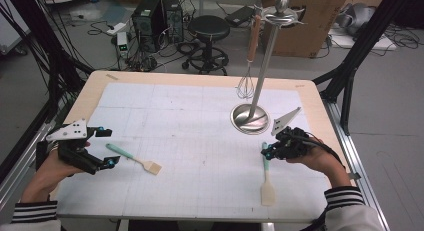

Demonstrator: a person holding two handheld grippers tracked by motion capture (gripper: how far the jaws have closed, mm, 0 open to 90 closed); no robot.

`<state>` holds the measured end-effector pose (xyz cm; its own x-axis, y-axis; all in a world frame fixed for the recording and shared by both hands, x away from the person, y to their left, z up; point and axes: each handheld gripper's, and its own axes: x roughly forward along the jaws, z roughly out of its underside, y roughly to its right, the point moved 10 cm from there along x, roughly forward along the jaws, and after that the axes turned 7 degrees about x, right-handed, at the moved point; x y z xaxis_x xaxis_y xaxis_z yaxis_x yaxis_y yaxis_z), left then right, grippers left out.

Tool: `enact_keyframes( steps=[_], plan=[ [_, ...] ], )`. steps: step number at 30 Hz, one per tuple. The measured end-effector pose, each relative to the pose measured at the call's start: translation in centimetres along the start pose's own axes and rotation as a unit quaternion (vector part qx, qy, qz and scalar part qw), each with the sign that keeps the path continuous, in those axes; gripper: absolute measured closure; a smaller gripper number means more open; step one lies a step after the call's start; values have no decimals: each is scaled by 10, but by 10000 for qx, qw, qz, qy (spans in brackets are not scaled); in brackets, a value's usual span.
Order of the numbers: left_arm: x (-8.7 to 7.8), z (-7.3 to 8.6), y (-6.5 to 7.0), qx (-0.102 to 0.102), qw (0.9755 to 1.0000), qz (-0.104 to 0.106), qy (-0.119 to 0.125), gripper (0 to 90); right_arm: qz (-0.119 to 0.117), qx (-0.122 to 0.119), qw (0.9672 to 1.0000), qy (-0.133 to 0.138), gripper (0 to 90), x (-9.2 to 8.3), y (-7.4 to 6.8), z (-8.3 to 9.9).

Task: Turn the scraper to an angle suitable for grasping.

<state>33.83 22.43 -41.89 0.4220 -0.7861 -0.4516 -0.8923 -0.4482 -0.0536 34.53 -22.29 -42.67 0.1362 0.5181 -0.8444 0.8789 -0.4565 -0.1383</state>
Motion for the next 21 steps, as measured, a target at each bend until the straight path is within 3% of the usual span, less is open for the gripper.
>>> enact_keyframes(
  steps=[6,14,21],
  plan=[
    [0,0,0,-17,10000,6,5,16,226,94,9995,198,889,-22,10,-9],
    [0,0,0,-25,10000,1,7,17,400,218,9962,736,889,-47,21,-25],
    [0,0,-1,-39,10000,-3,6,16,558,423,9937,871,889,-56,30,-25]
  ],
)
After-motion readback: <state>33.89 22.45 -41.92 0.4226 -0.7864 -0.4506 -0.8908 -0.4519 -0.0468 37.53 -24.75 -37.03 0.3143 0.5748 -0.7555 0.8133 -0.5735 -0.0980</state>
